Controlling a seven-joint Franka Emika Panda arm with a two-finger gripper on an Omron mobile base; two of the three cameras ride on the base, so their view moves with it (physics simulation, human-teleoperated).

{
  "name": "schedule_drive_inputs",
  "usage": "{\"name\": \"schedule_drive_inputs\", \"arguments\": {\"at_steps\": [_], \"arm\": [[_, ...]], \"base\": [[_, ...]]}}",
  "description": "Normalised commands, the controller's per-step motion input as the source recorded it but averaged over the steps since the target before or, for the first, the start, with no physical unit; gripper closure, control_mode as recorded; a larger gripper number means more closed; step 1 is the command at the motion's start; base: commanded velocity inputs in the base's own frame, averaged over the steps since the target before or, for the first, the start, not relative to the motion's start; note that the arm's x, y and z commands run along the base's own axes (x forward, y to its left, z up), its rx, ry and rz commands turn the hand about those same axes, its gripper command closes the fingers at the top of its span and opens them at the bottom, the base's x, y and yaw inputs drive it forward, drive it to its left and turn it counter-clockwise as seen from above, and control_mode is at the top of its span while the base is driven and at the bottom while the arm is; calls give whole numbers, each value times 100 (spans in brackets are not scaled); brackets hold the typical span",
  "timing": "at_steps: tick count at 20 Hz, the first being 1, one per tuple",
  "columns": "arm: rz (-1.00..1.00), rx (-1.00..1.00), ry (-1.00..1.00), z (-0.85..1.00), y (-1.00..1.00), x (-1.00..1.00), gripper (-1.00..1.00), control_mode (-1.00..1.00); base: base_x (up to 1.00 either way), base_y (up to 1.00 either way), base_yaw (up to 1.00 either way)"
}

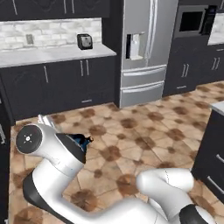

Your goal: The kettle is done boiling. Turn off the stove, then wait for 300 timesteps before moving the kettle to the dining table.

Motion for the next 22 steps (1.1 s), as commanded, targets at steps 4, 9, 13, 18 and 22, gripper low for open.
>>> {"name": "schedule_drive_inputs", "arguments": {"at_steps": [4, 9, 13, 18, 22], "arm": [[0, 0, 0, 0, 0, 0, 100, 100], [0, 0, 0, 0, 0, 0, 100, 100], [0, 0, 0, 0, 0, 0, 100, 100], [0, 0, 0, 0, 0, 0, 100, 100], [0, 0, 0, 0, 0, 0, 100, 100]], "base": [[-1, 0, -48], [0, 12, -46], [4, 25, -45], [13, 35, -40], [24, 45, -29]]}}
